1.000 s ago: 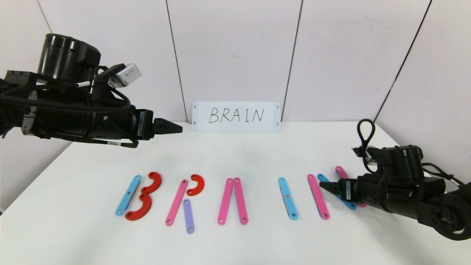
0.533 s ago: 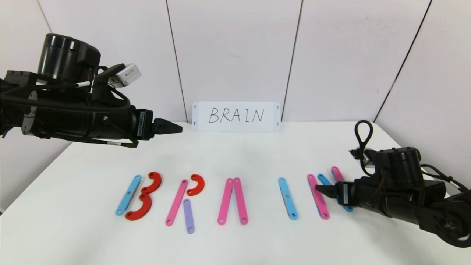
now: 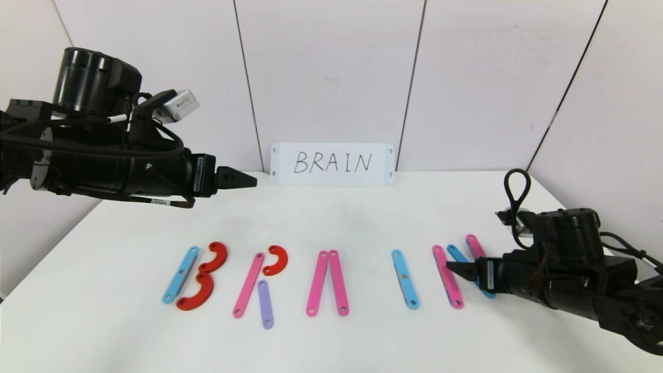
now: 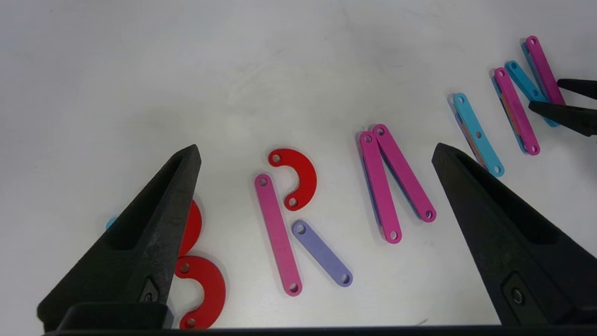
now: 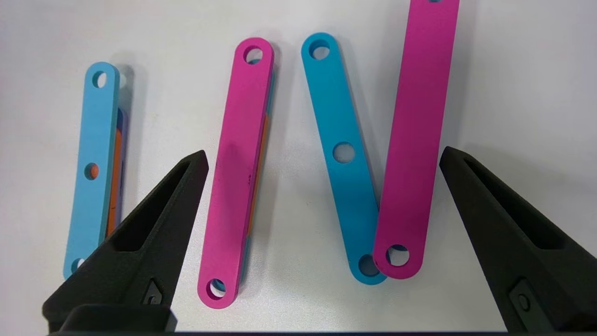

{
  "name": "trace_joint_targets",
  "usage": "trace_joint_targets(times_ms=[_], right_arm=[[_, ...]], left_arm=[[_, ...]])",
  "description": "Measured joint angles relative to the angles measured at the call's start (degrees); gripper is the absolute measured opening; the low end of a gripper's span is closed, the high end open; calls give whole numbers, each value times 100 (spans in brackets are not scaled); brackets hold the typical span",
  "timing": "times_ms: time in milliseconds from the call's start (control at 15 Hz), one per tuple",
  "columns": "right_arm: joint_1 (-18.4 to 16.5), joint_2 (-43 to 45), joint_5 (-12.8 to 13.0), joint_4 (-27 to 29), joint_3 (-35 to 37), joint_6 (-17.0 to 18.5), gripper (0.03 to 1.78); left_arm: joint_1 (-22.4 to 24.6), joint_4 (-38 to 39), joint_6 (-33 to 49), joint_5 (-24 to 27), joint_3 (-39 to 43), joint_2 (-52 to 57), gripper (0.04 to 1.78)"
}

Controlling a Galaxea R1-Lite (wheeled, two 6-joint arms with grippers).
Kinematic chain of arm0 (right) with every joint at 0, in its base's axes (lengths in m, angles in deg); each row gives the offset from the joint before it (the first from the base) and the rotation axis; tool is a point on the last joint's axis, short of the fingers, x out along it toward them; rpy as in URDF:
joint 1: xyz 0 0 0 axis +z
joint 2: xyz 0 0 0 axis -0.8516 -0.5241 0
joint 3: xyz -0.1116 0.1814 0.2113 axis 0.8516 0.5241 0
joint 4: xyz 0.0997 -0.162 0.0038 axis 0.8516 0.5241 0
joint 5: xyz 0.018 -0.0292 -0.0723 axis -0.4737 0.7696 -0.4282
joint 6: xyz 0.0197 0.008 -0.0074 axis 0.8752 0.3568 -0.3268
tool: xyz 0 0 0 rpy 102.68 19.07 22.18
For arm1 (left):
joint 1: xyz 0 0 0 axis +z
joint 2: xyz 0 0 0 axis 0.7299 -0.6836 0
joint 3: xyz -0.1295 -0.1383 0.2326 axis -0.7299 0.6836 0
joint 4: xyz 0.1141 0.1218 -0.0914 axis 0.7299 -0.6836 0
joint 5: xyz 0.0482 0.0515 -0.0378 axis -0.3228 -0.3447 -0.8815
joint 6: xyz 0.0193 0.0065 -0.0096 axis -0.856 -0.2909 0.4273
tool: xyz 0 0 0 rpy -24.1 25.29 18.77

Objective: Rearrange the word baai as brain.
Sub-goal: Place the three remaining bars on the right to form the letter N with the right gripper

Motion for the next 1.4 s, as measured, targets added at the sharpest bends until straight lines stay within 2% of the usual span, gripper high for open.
trace_joint_targets(times_ms=[200, 333, 533, 667, 933, 1400], right_arm=[[-5, 91, 11, 180, -282, -24, 174], [-20, 99, -28, 583, -667, -59, 174], [-118, 2, -293, 1368, -1430, -152, 174], [-190, -155, -466, 1746, -1915, -339, 174], [-254, -568, -499, 2277, -2676, -538, 174], [-333, -1190, -501, 2366, -3126, -588, 174]], left_arm=[[-1, -6, 0, 1, 0, 0, 174], [-1, -2, 0, 0, 2, 0, 174], [-1, 0, 0, 1, 0, 0, 174], [-1, 0, 2, 0, 0, -1, 174], [2, 9, 0, 1, -6, -20, 174], [5, 9, 2, 1, -6, -28, 174]])
